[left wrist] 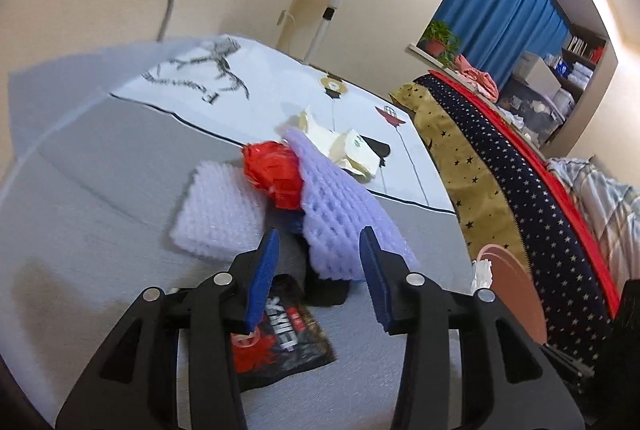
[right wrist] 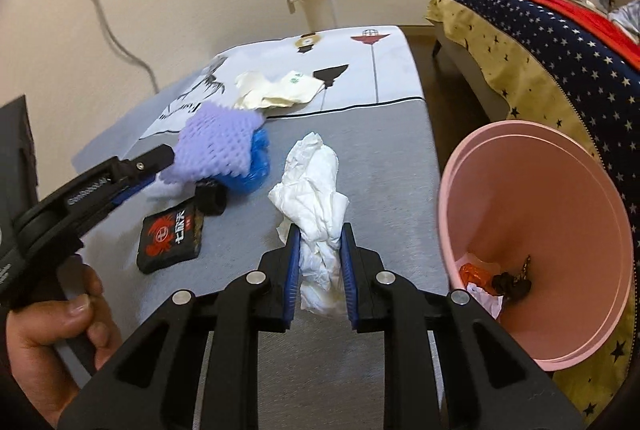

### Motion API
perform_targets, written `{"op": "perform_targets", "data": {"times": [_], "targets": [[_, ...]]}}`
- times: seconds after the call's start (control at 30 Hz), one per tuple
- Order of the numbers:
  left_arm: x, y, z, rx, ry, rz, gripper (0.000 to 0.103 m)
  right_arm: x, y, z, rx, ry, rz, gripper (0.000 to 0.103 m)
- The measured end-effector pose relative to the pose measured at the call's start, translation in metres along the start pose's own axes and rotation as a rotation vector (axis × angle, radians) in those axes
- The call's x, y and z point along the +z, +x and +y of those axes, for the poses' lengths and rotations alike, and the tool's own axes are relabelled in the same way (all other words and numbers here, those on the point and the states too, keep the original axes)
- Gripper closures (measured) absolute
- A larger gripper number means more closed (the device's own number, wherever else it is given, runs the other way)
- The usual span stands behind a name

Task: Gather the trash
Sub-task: 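Grasp the white tissue with the right tool while the left tool grasps the purple mesh net, then carry the tissue and mesh net over the pink bin and open both tools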

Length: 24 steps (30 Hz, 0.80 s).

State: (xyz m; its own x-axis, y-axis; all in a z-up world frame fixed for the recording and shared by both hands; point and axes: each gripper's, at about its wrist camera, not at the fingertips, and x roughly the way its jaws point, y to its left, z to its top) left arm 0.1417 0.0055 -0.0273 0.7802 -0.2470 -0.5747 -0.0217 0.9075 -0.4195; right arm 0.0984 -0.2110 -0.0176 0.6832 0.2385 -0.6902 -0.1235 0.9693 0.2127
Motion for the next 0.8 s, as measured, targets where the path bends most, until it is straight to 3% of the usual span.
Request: {"op": "perform_targets", "data": {"times": [0.03,0.07,0.13,0.8], "targets": [[0.0,0.002,-0.001,-0.004,-0.001,0.005,0.065,0.001,-0.001,-0.001,-0.004,0.0,-0.005,0.083],[-0.001,0.003,-0.003,-0.009,0.003,0.01,0.078,0.001,-0.001,-0.002,-0.007,0.002,-0.008,0.083],[-0.002,0.005,-0.007,0.002,0.023,0.021,0.092,0.004,-0.003,-0.004,-0.012,0.012,-0.018,0.083],[0.004,-0.061,-0.048,0.016,0.21,-0.111,0.094,0.038,-0.09,-0.028,-0.077,-0.018,-0.186,0.083]]}}
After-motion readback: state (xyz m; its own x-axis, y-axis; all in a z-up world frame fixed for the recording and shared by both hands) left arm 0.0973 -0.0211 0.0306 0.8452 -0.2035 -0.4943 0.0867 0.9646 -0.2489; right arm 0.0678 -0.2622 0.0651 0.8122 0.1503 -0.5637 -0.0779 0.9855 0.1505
